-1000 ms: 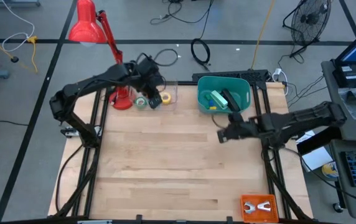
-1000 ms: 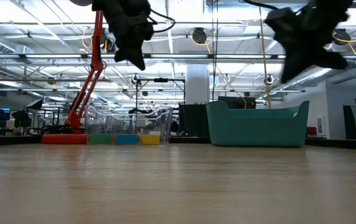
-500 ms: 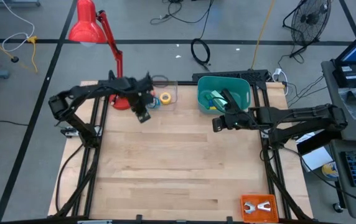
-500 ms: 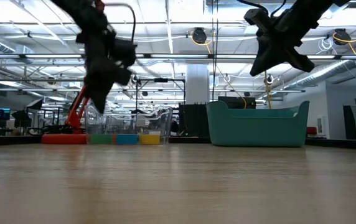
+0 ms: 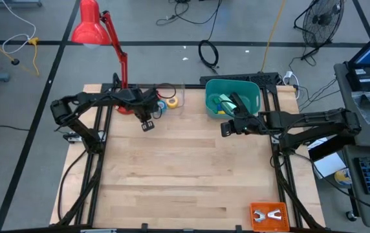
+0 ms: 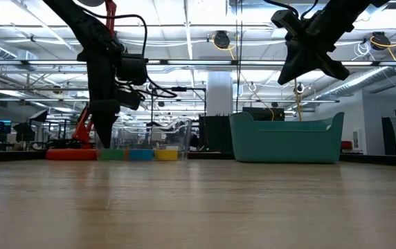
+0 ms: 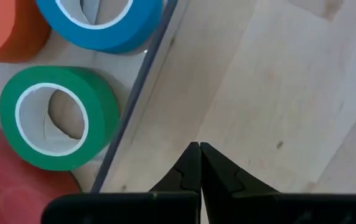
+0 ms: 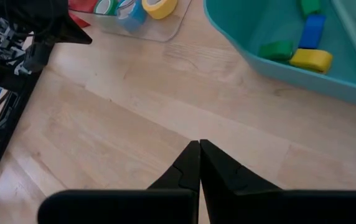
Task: Pick and place Stapler, Stapler remover, tape
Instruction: Adjust the transparent bin
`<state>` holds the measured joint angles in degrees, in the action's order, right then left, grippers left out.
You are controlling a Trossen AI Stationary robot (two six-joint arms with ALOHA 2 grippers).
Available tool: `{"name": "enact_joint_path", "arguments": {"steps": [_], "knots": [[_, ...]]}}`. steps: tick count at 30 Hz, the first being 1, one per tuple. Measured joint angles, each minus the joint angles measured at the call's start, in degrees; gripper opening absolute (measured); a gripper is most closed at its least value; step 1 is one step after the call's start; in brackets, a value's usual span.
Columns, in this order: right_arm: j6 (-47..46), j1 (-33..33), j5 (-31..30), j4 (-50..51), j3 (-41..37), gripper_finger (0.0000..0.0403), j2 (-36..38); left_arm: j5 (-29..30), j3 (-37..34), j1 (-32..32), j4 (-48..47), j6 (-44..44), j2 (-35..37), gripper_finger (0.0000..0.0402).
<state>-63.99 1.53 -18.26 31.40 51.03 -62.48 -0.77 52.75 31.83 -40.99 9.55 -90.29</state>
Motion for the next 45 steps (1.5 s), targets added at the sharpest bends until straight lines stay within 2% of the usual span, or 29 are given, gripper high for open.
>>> {"name": "enact_joint_path", "arguments": {"steps": [7, 16, 25, 27, 30, 33, 41, 45], "knots": [[0.0, 0.0, 0.0, 0.0, 0.0, 0.0000, 0.0, -2.7, 0.0, -1.2, 2.1, 0.0, 0.4, 0.0000], [0.1, 0.0, -1.2, 0.0, 0.0, 0.0000, 0.0, -4.1, 0.0, -3.6, 0.3, -0.2, 0.9, 0.0000], [0.2, 0.0, -1.5, -0.8, 0.0, 0.0000, 0.0, -10.2, 0.0, -5.0, -0.4, -2.6, 7.4, 0.0000], [0.2, 0.0, -1.5, -1.5, 0.0, 0.0000, 0.0, -7.3, 0.0, -5.0, -3.5, -3.3, 9.6, 0.0000], [0.5, 0.0, -1.5, -2.9, 0.0, 0.0000, 0.0, 0.7, 0.0, -3.7, -8.3, -4.8, 12.2, 0.0000], [1.5, 0.0, -1.7, -4.9, 0.0, 0.0000, 0.0, 5.4, 0.1, -1.6, -9.5, -6.3, 14.0, 0.0000], [4.9, 0.0, -2.7, -12.2, 0.0, 0.0000, 0.3, 11.9, 0.0, 5.7, -11.1, -9.2, 14.3, 0.0000], [6.2, 0.0, -2.8, -15.4, 0.0, 0.0000, 0.2, 12.6, 0.0, 9.8, -7.6, -7.2, 14.2, 0.0000]]}}
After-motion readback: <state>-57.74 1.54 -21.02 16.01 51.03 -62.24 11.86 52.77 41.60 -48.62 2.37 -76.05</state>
